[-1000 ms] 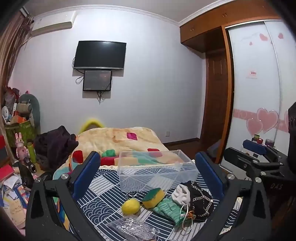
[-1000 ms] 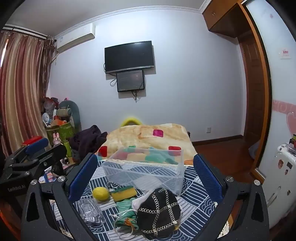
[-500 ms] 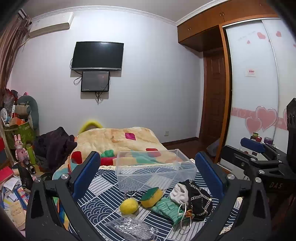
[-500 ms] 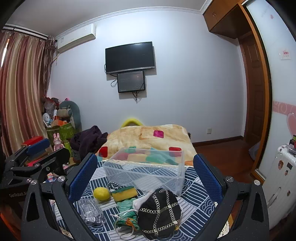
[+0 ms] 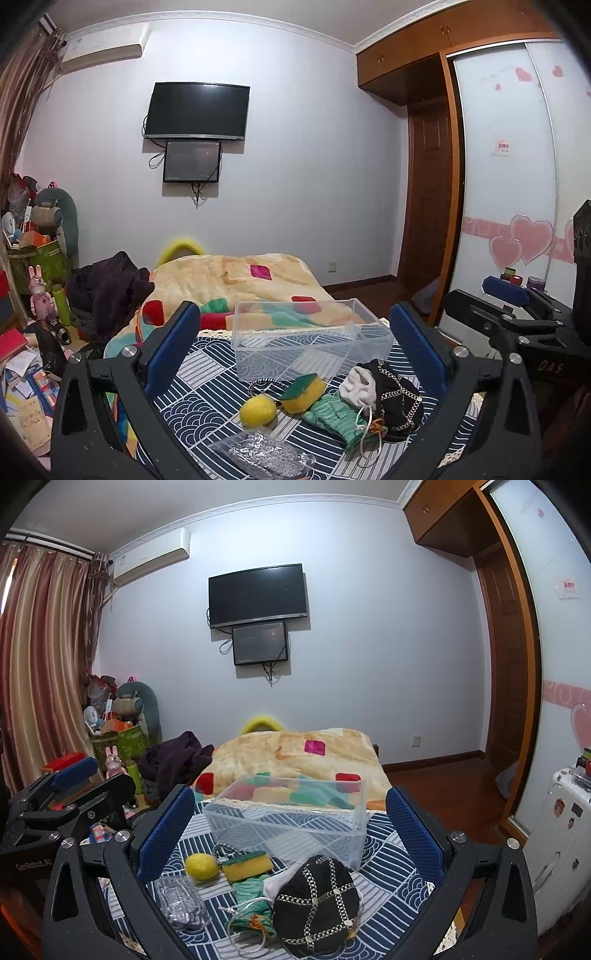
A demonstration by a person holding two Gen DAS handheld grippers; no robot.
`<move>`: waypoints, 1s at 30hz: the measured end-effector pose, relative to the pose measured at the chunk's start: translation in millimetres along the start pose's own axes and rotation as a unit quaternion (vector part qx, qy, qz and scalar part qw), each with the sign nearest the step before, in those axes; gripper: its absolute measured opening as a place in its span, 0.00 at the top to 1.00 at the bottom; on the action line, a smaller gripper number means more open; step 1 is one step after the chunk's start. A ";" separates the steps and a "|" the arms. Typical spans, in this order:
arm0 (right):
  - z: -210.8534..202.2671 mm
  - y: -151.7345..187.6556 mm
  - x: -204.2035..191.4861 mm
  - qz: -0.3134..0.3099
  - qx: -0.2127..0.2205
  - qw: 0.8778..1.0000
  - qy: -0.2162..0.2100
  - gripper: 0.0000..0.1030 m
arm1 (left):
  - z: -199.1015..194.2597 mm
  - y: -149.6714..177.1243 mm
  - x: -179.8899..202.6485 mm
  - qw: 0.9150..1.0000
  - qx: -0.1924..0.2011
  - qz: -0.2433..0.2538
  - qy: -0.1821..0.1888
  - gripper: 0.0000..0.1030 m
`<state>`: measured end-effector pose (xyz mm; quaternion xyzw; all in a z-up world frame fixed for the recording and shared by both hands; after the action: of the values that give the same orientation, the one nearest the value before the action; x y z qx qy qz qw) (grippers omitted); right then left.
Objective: Organize soft objects
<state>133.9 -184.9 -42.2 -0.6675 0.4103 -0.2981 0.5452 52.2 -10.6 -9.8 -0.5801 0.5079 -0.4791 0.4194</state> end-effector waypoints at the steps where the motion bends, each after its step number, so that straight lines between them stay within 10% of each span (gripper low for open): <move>1: 0.3 0.5 0.5 0.001 0.000 1.000 0.000 0.00 | 0.0 0.0 0.0 1.000 0.000 0.000 0.000 0.00; 30: -3.0 0.1 -4.0 -0.008 0.003 1.000 -0.001 0.00 | -0.4 0.8 -3.8 1.000 0.001 -0.009 -0.002 0.00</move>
<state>129.5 -182.9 -41.4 -0.6695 0.4036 -0.3024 0.5453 51.5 -6.9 -11.0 -0.5851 0.5016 -0.4825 0.4163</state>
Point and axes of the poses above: each gripper's, at about its wrist camera, not at the fingertips, and z roughly the way its jaws point, x to its right, y to its underside, the point moved 6 cm from there along z, roughly the way its jaws point, and after that the axes turned 4 degrees about -z, right-handed, at the moved point
